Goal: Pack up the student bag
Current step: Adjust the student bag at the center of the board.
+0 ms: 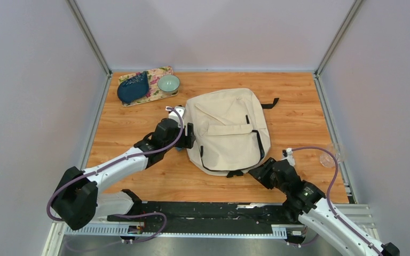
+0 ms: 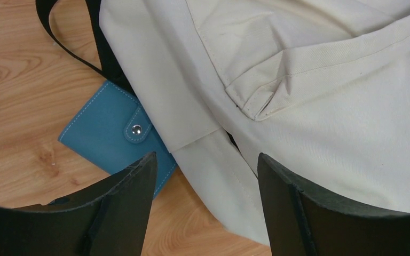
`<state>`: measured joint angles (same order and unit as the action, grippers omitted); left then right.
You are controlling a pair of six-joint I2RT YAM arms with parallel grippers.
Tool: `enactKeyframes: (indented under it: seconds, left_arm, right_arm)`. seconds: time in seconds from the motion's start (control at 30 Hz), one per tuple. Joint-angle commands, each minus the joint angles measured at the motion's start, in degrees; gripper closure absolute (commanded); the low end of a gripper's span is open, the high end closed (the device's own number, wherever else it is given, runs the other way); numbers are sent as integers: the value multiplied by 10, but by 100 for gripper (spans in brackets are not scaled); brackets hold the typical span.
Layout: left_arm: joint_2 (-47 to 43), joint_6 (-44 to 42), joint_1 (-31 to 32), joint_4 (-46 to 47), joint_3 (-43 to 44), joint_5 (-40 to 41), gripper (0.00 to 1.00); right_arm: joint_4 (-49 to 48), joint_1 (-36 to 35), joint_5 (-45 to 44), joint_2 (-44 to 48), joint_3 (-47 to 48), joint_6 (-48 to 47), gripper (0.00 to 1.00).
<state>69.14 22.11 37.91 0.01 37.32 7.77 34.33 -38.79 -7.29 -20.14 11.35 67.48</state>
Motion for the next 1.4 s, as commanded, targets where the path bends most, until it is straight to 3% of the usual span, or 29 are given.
enactKeyframes:
  seconds: [0.0,0.13,0.33,0.7,0.93,1.07,1.2,1.37]
  left_arm:
    - [-14,16,-4,17,-10,-15,24]
    - [-15,20,-6,21,-13,-20,24]
    - [-23,33,-7,44,-23,-47,24]
    - [-40,36,-7,46,-33,-53,24]
    - [-46,39,-7,53,-40,-59,24]
    - [-50,40,-7,56,-41,-63,24]
    - [-59,38,-7,58,-40,-73,24]
    - [-74,51,-6,88,-41,-143,24]
  right_arm:
    - [-87,-9,-7,32,-27,27,58]
    - [-120,-9,-40,31,-33,34,54]
    - [-196,-9,-42,-59,-34,39,54]
    - [-261,-9,-67,-140,-27,34,74]
    - [-246,-9,-93,-146,-28,34,74]
    - [-234,-9,-82,-140,-18,18,100]
    - [-148,-9,-35,-96,11,9,100]
    - [-35,-10,37,-10,23,1,100]
